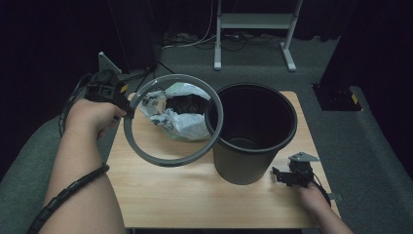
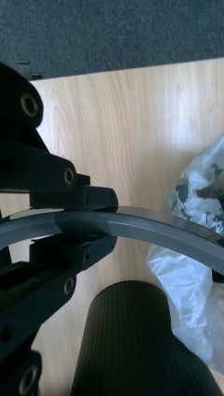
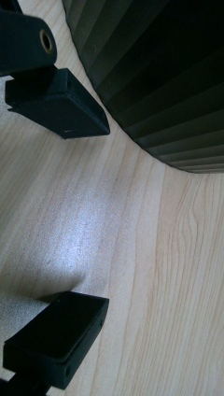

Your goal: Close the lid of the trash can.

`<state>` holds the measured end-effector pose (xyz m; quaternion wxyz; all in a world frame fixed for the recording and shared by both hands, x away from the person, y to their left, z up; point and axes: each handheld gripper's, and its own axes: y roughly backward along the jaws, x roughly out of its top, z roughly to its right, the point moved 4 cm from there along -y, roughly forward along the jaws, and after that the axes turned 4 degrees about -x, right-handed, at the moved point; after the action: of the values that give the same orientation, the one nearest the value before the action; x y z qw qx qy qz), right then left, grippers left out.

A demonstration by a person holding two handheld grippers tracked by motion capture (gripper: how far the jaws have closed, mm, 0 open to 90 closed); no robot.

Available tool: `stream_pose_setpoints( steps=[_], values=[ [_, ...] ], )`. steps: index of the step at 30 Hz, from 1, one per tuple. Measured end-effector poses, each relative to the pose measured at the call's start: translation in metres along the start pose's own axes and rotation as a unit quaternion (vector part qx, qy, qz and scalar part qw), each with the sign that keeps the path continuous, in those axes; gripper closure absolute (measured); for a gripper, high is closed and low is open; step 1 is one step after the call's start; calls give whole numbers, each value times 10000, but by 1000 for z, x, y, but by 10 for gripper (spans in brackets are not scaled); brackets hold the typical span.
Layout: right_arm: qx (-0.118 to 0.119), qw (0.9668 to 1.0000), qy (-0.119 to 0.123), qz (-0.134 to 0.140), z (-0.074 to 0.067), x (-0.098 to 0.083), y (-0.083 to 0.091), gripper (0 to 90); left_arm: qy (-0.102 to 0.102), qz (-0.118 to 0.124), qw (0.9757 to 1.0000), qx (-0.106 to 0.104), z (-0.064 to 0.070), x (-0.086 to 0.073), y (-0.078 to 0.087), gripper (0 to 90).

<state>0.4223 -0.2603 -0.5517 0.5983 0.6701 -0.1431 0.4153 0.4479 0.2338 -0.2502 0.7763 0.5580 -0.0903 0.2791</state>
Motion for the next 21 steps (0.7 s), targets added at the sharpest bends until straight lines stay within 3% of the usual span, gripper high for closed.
stream_pose_setpoints(
  steps=[4,11,21],
  values=[
    [5,10000,-3,1,0,0,0,144,-88,-77,9999,-42,10,-1,-4,777],
    [8,10000,-19,-5,-1,0,0,144,-63,-30,9999,-87,26,-1,-10,777],
    [5,10000,-7,-4,0,0,0,144,-173,-68,9998,-39,45,0,-14,777]
  ],
)
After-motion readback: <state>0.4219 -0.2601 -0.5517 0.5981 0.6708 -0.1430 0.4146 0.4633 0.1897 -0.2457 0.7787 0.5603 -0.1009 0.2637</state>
